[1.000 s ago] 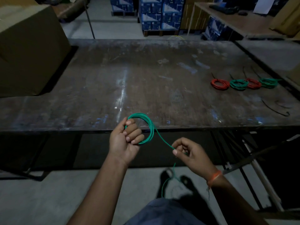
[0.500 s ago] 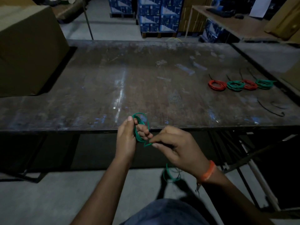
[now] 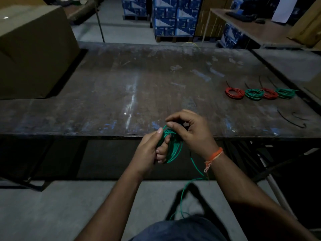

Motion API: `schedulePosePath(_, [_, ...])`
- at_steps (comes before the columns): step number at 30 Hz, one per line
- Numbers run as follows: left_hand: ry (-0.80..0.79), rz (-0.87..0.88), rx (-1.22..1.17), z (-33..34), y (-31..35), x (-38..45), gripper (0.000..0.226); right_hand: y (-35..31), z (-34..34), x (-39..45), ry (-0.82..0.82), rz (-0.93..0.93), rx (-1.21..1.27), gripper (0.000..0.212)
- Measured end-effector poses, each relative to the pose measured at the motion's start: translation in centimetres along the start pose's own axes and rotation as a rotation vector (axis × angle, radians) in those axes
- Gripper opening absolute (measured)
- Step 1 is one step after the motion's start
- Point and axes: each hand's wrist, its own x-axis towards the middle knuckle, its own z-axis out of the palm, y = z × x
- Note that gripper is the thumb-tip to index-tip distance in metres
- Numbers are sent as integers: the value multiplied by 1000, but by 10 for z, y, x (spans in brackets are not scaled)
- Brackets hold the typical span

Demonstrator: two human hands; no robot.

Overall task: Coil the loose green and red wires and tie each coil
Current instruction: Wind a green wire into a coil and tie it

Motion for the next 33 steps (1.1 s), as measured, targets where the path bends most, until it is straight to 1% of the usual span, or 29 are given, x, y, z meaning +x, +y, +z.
schedulePosePath(1, [-12,1,-22,3,0,-1,34,2,2,-2,20,18,7,8])
schedulePosePath(2, [-19,3,-57,5,0,-2,33,4,5,-6,38,40,1,15])
schedulePosePath(6, [-44,4,-227,12,-2,-1,29,7,20,-23,121,229,14,53])
schedulePosePath(8, [-98,-22,-317,14,-3,-2,28,11,25,-30,155,286,-5,61])
schedulePosePath(11, [-174,-127,-439,16,-4,-5,29,19,24,-35,175,269,-92,59])
schedulePosePath(13, [-203,-185,-473,16,-3,-6,29,19,20,-35,193,235,-136,57])
schedulePosePath(16, [-222,-232,-493,16,0,-5,32,18,16,-34,168,220,-147,59])
schedulePosePath(19, [-186,-243,-496,17,-2,-5,37,15,12,-35,131,242,-94,57])
schedulePosePath(21, [-143,-212,-472,20,-4,-4,35,13,7,-36,94,271,17,51])
schedulePosePath(23, [-71,-174,-444,20,-5,-2,35,13,1,-38,20,235,69,43])
schedulePosePath(26, [9,-150,-441,18,-2,3,34,20,-1,-39,-53,130,1,27])
schedulePosePath(28, [16,-157,-432,18,-2,3,33,24,1,-40,-33,107,-15,23])
schedulePosePath(30, [6,-158,-419,17,-3,3,33,24,1,-39,-15,143,48,24])
schedulePosePath(33, [-33,-172,-419,15,-2,5,35,25,2,-36,-22,294,359,30])
